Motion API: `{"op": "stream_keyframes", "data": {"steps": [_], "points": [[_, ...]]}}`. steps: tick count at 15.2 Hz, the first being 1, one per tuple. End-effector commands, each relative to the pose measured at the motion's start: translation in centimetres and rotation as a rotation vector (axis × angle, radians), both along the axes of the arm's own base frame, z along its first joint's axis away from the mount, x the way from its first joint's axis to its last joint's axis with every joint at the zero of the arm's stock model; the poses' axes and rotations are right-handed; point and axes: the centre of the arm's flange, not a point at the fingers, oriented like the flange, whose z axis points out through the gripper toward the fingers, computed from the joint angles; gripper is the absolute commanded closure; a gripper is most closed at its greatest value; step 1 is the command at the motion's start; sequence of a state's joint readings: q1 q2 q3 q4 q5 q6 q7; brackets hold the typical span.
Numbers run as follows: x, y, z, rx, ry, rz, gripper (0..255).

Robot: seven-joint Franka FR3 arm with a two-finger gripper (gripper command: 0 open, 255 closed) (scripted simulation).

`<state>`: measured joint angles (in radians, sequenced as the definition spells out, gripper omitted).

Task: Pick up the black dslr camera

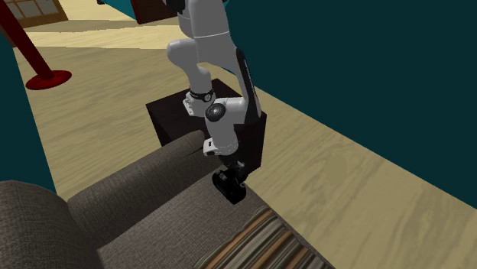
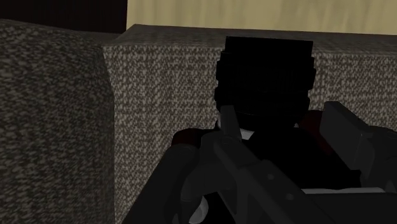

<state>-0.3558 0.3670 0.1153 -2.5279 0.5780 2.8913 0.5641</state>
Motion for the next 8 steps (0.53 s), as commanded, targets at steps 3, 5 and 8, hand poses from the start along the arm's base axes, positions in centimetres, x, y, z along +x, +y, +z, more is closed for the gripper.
{"op": "stream_keyframes", "data": {"steps": [3, 5, 8], "points": [[0.0, -0.1, 1.0, 0.0, 0.0, -0.001, 255], [0.0, -0.1, 2.1, 0.0, 0.0, -0.001, 255], [0.0, -0.1, 3.6, 0.0, 0.0, -0.001, 255]]}}
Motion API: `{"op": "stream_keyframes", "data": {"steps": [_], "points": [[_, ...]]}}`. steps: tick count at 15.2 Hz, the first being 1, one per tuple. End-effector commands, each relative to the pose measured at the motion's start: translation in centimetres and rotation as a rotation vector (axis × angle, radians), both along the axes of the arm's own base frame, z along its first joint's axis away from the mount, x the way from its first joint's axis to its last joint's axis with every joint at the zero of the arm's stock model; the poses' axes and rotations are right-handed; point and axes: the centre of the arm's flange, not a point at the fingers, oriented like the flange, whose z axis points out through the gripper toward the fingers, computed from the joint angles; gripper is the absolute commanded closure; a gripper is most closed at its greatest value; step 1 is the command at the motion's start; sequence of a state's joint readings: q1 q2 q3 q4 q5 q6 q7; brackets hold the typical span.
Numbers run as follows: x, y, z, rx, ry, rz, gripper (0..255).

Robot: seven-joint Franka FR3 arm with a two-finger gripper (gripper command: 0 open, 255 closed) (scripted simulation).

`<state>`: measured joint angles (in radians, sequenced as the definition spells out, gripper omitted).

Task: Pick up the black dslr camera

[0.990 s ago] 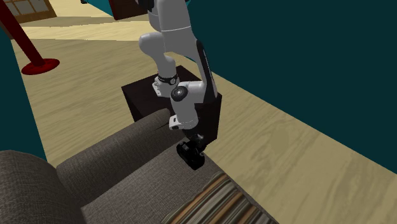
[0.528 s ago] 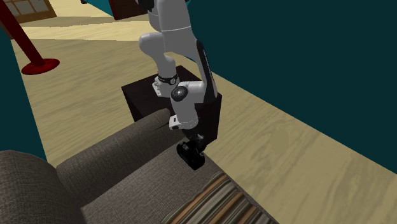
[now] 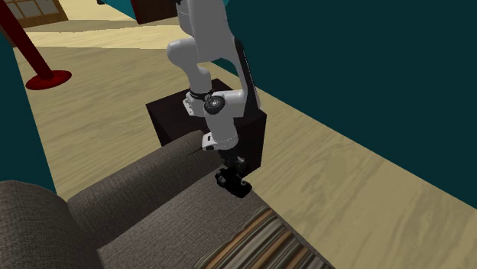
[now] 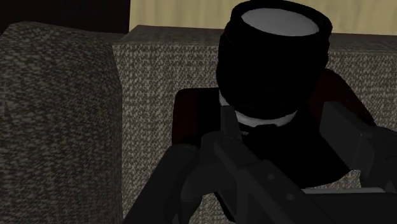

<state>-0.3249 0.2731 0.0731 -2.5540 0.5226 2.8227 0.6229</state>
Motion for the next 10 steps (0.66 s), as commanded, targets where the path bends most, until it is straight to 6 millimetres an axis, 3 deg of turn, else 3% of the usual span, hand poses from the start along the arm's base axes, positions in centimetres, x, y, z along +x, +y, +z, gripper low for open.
{"op": "stream_keyframes", "data": {"steps": [1, 8, 10], "points": [[0.0, 0.0, 1.2, 0.0, 0.0, 0.0, 255], [0.0, 0.0, 4.9, 0.0, 0.0, 0.0, 255], [0.0, 0.0, 5.0, 0.0, 0.0, 0.0, 255]]}}
